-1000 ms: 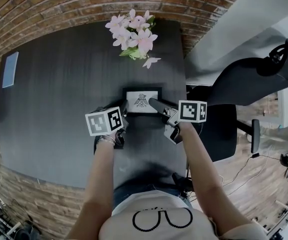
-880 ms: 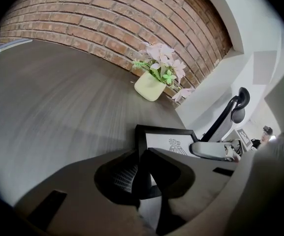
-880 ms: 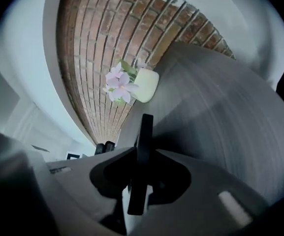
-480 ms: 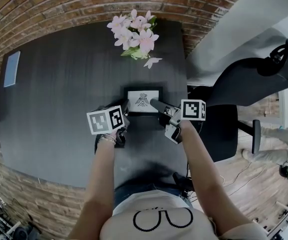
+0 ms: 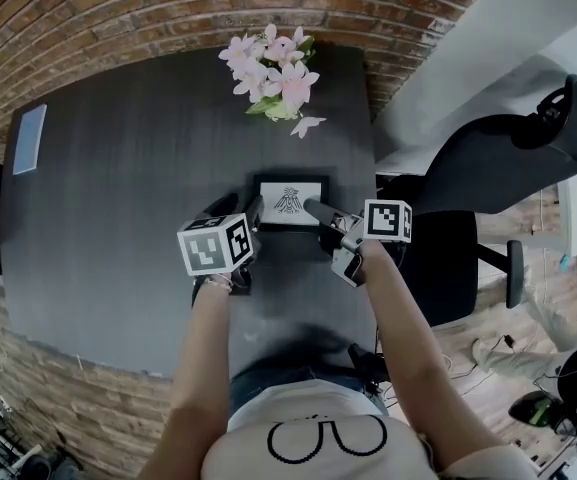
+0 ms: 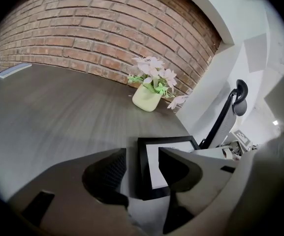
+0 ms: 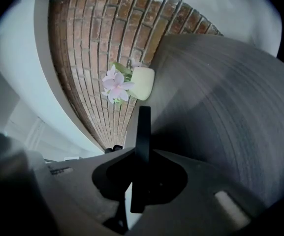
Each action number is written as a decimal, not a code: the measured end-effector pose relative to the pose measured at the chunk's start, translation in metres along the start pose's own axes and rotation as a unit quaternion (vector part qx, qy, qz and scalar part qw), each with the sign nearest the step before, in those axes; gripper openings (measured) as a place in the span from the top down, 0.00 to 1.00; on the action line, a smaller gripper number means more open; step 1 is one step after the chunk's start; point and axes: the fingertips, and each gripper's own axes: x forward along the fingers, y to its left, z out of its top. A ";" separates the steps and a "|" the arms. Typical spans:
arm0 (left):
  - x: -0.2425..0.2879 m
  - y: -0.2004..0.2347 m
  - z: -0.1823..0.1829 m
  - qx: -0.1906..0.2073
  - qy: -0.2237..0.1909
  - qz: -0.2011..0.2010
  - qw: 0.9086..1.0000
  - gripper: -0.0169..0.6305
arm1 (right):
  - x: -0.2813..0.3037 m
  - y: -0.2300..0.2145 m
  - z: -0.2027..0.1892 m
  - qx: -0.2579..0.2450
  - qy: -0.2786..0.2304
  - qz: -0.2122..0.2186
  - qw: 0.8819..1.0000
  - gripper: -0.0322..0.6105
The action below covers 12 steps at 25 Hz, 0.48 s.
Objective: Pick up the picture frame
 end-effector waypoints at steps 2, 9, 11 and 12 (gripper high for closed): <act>-0.006 0.000 0.003 0.002 -0.006 0.003 1.000 0.66 | 0.001 0.003 0.000 0.000 -0.005 0.012 1.000 0.91; -0.029 -0.010 0.014 0.011 -0.026 -0.008 1.000 0.66 | -0.010 0.019 0.000 -0.008 -0.025 0.007 1.000 0.91; -0.036 -0.014 0.017 0.015 -0.033 -0.015 0.999 0.66 | -0.014 0.030 0.000 -0.012 -0.030 0.017 0.999 0.91; -0.041 -0.016 0.018 0.018 -0.037 -0.017 0.999 0.66 | -0.015 0.037 -0.001 -0.014 -0.033 0.028 0.999 0.91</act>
